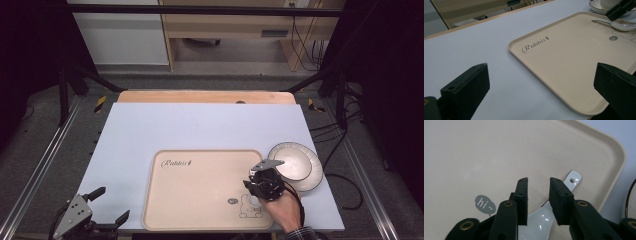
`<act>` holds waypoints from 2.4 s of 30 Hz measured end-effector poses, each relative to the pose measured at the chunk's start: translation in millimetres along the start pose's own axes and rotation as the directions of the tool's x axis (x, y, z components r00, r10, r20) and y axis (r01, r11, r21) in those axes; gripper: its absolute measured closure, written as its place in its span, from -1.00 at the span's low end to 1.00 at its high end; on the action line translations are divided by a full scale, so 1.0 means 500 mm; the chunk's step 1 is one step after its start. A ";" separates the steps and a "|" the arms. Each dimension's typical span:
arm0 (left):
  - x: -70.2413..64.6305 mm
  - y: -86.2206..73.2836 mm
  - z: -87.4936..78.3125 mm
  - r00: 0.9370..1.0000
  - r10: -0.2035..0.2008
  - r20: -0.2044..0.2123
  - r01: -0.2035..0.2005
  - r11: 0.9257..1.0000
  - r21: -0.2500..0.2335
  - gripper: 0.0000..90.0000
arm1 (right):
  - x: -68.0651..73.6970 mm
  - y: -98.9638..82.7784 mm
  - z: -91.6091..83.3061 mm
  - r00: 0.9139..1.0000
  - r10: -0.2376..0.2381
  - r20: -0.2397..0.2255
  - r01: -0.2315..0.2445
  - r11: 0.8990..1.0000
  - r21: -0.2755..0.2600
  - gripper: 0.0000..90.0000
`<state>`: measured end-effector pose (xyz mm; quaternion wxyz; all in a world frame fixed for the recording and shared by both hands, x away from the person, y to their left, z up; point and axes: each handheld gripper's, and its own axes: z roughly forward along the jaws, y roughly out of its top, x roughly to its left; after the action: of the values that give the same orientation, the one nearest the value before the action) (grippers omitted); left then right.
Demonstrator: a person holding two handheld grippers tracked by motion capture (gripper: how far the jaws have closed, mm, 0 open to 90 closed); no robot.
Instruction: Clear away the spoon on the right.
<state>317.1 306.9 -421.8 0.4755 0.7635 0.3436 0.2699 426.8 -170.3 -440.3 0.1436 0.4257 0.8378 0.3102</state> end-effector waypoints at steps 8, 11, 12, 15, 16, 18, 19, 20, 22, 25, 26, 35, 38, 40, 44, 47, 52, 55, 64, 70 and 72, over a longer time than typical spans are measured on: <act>0.000 0.000 0.000 1.000 0.001 0.002 -0.001 1.000 0.002 -1.00 | 0.002 0.000 -0.009 1.000 -0.004 0.001 0.004 1.000 -0.017 0.18; 0.000 0.000 0.000 1.000 0.000 0.002 0.000 1.000 0.002 -1.00 | 0.003 0.001 -0.014 1.000 -0.009 0.001 0.009 0.999 -0.032 0.08; 0.000 0.000 0.000 1.000 0.000 0.003 0.000 1.000 0.003 -1.00 | 0.002 0.001 -0.015 1.000 -0.016 0.004 0.016 0.999 -0.038 0.05; 0.000 0.000 0.000 1.000 0.001 0.003 -0.001 1.000 0.003 -1.00 | 0.003 0.001 -0.019 1.000 -0.021 0.001 0.021 0.999 -0.046 -0.02; 0.000 0.000 0.000 1.000 0.001 0.003 -0.001 1.000 0.003 -1.00 | 0.005 0.000 -0.022 1.000 -0.026 0.001 0.026 0.998 -0.055 -0.07; -0.001 0.000 0.000 1.000 0.002 0.003 -0.002 1.000 0.003 -1.00 | 0.005 0.000 -0.024 0.999 -0.031 0.005 0.032 0.998 -0.061 -0.12; -0.001 0.000 0.000 1.000 0.002 0.003 -0.002 1.000 0.003 -1.00 | 0.006 0.000 -0.025 0.999 -0.032 0.005 0.032 0.998 -0.063 -0.14; -0.001 0.000 0.000 1.000 0.002 0.003 -0.002 1.000 0.004 -1.00 | 0.006 0.000 -0.027 0.999 -0.034 0.006 0.035 0.997 -0.070 -0.16; -0.001 0.000 0.000 1.000 0.003 0.003 -0.003 1.000 0.004 -1.00 | 0.006 -0.001 -0.030 0.999 -0.035 0.006 0.036 0.997 -0.075 -0.21; -0.001 0.000 0.000 1.000 0.003 0.004 -0.003 1.000 0.005 -1.00 | 0.007 -0.002 -0.036 0.999 -0.036 0.011 0.037 0.996 -0.087 -0.27; -0.001 0.000 0.000 1.000 0.003 0.003 -0.003 1.000 0.005 -1.00 | 0.006 -0.002 -0.038 0.999 -0.040 0.014 0.041 0.995 -0.096 -0.29; -0.001 0.000 0.000 1.000 0.002 0.004 -0.002 1.000 0.004 -1.00 | 0.012 -0.005 -0.060 0.999 -0.035 0.027 0.039 0.990 -0.134 -0.45; -0.001 0.000 0.000 1.000 0.002 0.004 -0.002 1.000 0.004 -1.00 | 0.014 -0.008 -0.066 0.999 -0.026 0.031 0.030 0.989 -0.145 -0.50; -0.001 0.000 0.000 1.000 0.002 0.004 -0.002 1.000 0.004 -1.00 | 0.014 -0.011 -0.069 0.999 -0.030 0.033 0.035 0.989 -0.147 -0.51; -0.001 0.000 0.000 1.000 0.002 0.004 -0.002 1.000 0.004 -1.00 | 0.017 -0.017 -0.075 0.999 -0.034 0.025 0.037 0.988 -0.147 -0.61; -0.001 0.000 0.000 1.000 0.002 0.004 -0.003 1.000 0.004 -1.00 | 0.017 -0.020 -0.079 0.999 -0.031 0.021 0.034 0.987 -0.155 -0.65; -0.001 0.000 0.000 1.000 0.002 0.004 -0.003 1.000 0.004 -1.00 | 0.017 -0.028 -0.086 1.000 -0.022 0.008 0.023 0.986 -0.167 -0.78; -0.001 0.000 0.000 1.000 0.003 0.004 -0.003 1.000 0.004 -1.00 | 0.018 -0.032 -0.091 1.000 -0.012 0.013 0.014 0.986 -0.168 -0.84; -0.001 0.000 0.000 1.000 0.003 0.005 -0.003 1.000 0.005 -1.00 | 0.017 -0.049 -0.101 0.999 -0.022 0.037 0.028 0.986 -0.165 -0.91; -0.001 0.000 0.000 1.000 0.004 0.005 -0.004 1.000 0.005 -1.00 | 0.018 -0.054 -0.111 0.999 -0.020 0.044 0.028 0.983 -0.181 -0.95; -0.001 0.000 0.000 1.000 0.003 0.005 -0.003 1.000 0.005 -1.00 | 0.019 -0.055 -0.113 0.999 -0.008 0.039 0.015 0.982 -0.189 -0.96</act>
<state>316.9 306.2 -421.9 0.4739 0.7660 0.3419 0.2681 375.4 -197.6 -414.3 0.2010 0.4111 0.8041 0.3794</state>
